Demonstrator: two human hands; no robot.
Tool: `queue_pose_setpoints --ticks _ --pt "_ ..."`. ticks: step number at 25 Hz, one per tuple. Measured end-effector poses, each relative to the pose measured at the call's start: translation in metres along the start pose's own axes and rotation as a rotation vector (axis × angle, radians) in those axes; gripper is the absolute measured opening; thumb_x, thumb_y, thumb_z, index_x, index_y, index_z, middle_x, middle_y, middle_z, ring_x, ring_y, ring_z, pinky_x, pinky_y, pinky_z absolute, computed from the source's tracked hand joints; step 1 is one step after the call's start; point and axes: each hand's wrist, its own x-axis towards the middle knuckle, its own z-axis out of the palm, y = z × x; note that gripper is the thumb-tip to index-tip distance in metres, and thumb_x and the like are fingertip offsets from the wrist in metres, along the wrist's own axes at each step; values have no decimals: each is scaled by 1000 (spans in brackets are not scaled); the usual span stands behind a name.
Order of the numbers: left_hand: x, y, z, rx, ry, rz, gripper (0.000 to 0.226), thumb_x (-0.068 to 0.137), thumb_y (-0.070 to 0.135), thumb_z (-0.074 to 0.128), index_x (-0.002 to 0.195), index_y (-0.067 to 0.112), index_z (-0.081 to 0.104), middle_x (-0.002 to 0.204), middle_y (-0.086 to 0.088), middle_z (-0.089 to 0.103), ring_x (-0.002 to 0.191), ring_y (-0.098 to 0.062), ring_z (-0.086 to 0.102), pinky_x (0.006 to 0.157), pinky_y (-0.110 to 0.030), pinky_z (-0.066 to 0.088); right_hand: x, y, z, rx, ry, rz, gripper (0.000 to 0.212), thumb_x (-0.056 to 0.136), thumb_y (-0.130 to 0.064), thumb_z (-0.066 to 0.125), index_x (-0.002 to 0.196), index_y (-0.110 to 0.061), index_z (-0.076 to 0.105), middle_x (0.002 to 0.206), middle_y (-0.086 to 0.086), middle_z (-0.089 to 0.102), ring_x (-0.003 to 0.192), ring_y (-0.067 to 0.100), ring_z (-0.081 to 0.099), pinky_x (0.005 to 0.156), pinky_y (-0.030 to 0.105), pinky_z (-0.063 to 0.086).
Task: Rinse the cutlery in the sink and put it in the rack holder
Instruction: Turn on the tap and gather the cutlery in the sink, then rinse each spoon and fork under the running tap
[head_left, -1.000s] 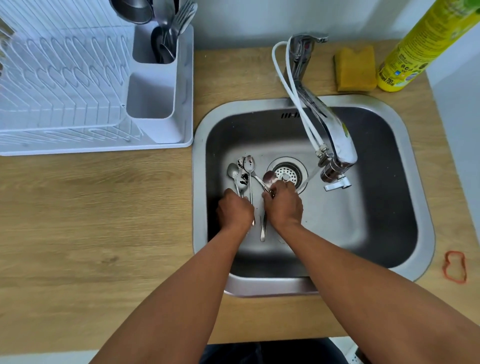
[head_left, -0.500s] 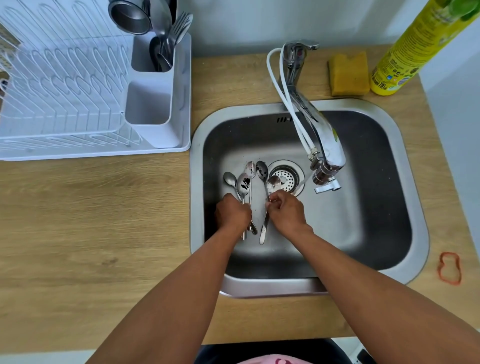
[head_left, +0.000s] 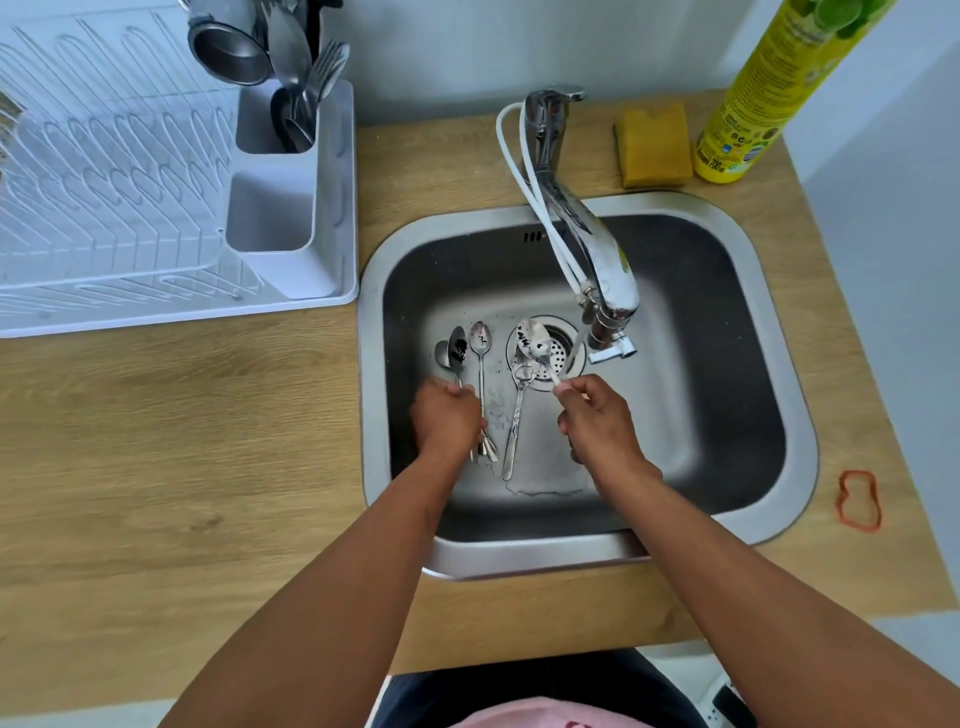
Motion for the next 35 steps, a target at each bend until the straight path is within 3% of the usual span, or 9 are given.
queue_pose_setpoints --ticks 4,9,13,16,20,23,25,28,35 --pt "-11 1 1 -246 -28 -132 13 95 -1 48 104 5 54 78 -11 62 42 -15 58 37 -25 51 -5 -8 -6 49 -113 -9 13 101 -23 55 97 -16 64 67 2 74 46 10 51 46 24 43" --pt "-9 -5 5 -287 -40 -202 16 94 0 46 83 4 56 61 -14 54 35 -18 49 38 -23 45 2 -17 -11 43 -136 51 14 96 -25 56 88 -16 63 65 3 71 41 12 40 43 25 33" --pt "-3 -10 4 -208 -31 -170 25 91 3 50 66 4 57 54 -15 55 41 -24 52 55 -38 54 5 -20 -14 48 -152 -15 10 95 -28 64 90 -21 69 61 2 72 40 10 47 41 24 40" --pt "-7 -6 -3 31 5 -93 34 88 7 56 54 9 54 50 -7 54 50 -28 54 45 -23 46 10 -23 -12 55 -134 58 15 93 -17 62 79 -12 61 68 7 77 40 15 42 40 23 34" --pt "-30 6 -4 200 79 123 14 89 20 63 90 8 70 88 -10 67 82 -29 66 59 -26 40 6 -26 -12 59 -160 55 12 96 -30 63 95 -18 67 60 9 73 38 17 39 41 22 32" --pt "-51 31 13 -142 -202 250 15 91 36 69 100 24 71 96 2 74 84 -10 73 68 -20 51 2 -28 -11 104 -158 39 12 97 -23 62 94 -12 67 69 8 78 39 16 52 41 23 41" --pt "-54 46 24 -280 -365 243 14 91 23 72 104 19 70 98 -6 76 86 -15 76 72 -28 61 0 -32 -12 127 -137 12 15 97 -20 61 87 -11 69 68 5 77 38 14 53 38 22 40" --pt "-46 56 28 -350 -417 264 7 92 0 67 92 6 71 82 -9 74 68 -16 71 59 -26 60 0 -36 -19 135 -160 -38 14 96 -16 61 86 -11 70 74 10 78 39 14 50 39 22 38" --pt "-46 64 33 -320 -413 313 22 98 26 68 79 18 77 62 7 71 50 -7 61 51 -24 51 -3 -36 -29 303 -163 67 23 100 -25 59 87 -10 70 60 13 68 32 12 34 37 17 25"
